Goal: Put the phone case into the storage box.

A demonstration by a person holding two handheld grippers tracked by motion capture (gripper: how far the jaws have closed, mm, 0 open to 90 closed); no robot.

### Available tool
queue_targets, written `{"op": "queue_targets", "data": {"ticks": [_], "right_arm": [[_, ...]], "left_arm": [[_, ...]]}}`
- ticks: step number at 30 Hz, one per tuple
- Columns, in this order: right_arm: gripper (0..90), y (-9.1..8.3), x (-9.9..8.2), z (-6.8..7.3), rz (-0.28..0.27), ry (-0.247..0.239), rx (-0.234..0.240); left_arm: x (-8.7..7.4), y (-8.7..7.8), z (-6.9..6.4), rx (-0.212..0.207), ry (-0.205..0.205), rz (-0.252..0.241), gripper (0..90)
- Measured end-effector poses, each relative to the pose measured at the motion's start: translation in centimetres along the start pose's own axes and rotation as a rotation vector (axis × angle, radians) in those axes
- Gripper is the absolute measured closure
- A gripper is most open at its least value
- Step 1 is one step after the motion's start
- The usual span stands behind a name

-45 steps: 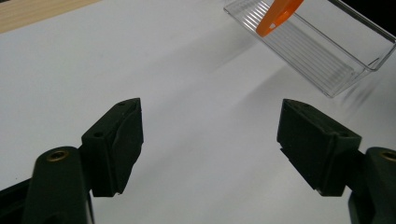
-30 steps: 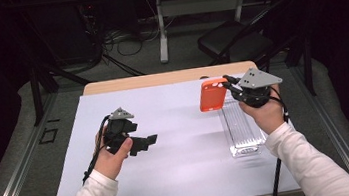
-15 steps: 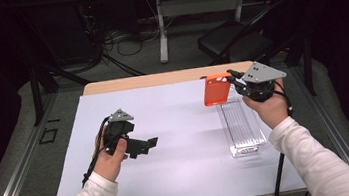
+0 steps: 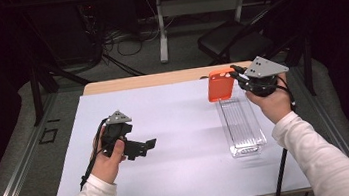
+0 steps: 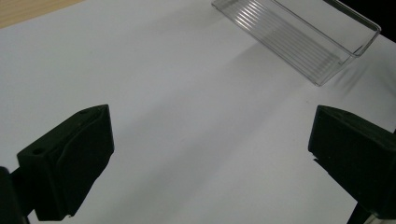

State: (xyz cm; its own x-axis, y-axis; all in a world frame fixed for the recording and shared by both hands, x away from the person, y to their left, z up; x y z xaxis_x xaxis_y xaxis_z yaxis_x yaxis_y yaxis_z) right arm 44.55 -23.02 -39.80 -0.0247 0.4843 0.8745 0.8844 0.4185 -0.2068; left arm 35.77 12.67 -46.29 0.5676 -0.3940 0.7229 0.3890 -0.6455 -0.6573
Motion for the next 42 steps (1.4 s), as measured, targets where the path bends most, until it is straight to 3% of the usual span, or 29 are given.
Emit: {"op": "queue_targets", "data": {"ticks": [17, 20, 24, 42], "right_arm": [[81.1, 1.7, -0.7, -2.5, 0.045, 0.001, -0.062], [81.1, 2.0, -1.1, -2.8, 0.055, 0.003, -0.069], [81.1, 2.4, -1.5, -3.1, 0.063, 0.004, -0.071], [81.1, 3.6, -3.5, -4.0, 0.084, 0.000, -0.084]], "left_arm": [[-0.5, -0.3, 0.6, 0.012, -0.008, -0.042, 0.4], [-0.6, -0.3, 0.8, 0.022, -0.027, -0.059, 0.4], [-0.7, -0.3, 0.8, 0.007, -0.051, -0.060, 0.3], [-1.0, 0.0, 0.7, -0.004, -0.039, -0.060, 0.3]]}}
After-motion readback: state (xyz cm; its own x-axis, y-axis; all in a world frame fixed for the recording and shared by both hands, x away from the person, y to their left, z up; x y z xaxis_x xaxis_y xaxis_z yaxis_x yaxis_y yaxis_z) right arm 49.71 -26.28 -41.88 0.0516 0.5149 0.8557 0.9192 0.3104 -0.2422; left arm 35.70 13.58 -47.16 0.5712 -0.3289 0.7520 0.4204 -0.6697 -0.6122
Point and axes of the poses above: each handheld gripper's, and its own axes: y roughly forward along the jaws, x roughly out of its top, z roughly to its left, the point moved 5 cm from there along y, roughly forward along the jaws, and after that the axes turned 5 degrees about -x, right-handed, at the moved point
